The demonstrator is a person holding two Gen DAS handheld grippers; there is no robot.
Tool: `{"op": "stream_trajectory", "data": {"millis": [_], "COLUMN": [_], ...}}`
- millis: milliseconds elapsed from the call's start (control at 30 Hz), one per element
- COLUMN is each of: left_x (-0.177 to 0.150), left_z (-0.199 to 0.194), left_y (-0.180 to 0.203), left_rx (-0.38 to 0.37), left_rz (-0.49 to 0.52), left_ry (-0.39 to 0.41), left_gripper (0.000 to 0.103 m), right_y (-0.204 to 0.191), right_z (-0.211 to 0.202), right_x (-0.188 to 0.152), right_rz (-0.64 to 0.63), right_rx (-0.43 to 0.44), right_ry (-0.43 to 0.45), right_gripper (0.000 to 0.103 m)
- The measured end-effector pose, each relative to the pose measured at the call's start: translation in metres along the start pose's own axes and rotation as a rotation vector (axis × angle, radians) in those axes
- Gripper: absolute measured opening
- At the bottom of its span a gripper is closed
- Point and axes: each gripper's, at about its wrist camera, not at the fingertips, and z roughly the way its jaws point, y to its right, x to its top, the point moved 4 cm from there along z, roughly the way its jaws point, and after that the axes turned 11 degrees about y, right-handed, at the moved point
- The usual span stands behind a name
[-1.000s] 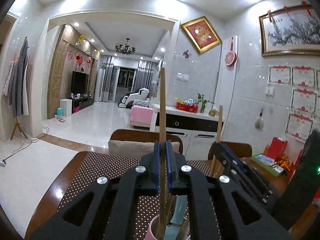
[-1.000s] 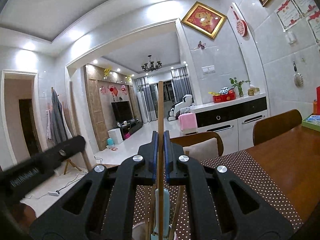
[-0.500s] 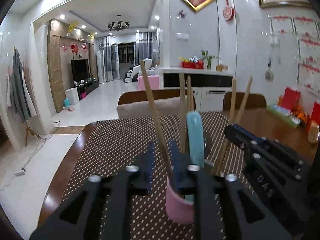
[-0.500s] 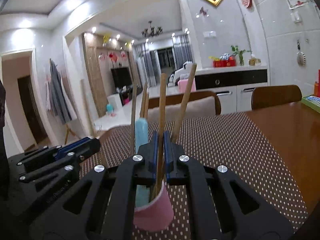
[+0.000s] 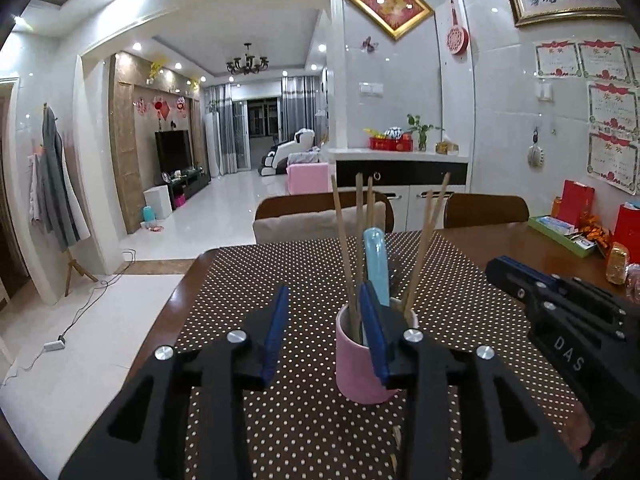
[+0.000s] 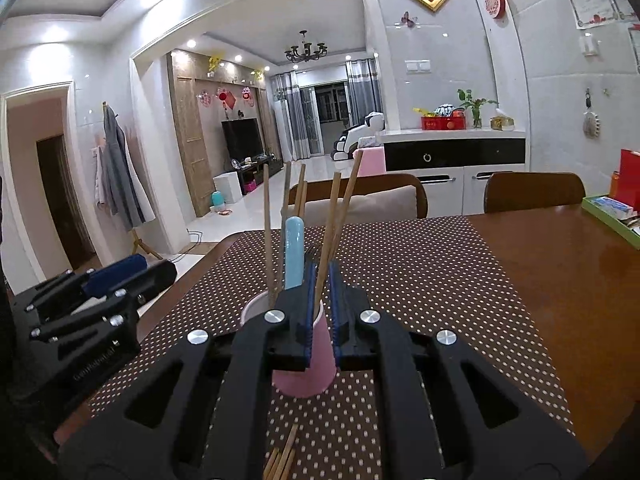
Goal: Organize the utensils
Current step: 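Open both grippers to release the chopsticks into the pink cup, then move both grippers back over the remaining chopsticks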
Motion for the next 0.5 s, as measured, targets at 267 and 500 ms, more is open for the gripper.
{"op": "stream_trajectory", "data": {"millis": [267, 500], "left_x": [0.007, -0.009], "left_z": [-0.052, -0.080], "left_y": [0.003, 0.007], "left_rx": [0.006, 0.001], "left_rz": [-0.012, -0.017], "left_ry": [0.030, 0.013], "left_gripper": [0.044, 0.051], "right_y": [-0.007, -0.013], "right_z": [-0.044, -0.066], "right_x": [-0.001, -0.017], "right_rz": [-0.002, -0.011], "right_rx": [-0.013, -0.013], "right_ry": [-0.012, -0.053], "right_gripper": [0.049, 0.051]}}
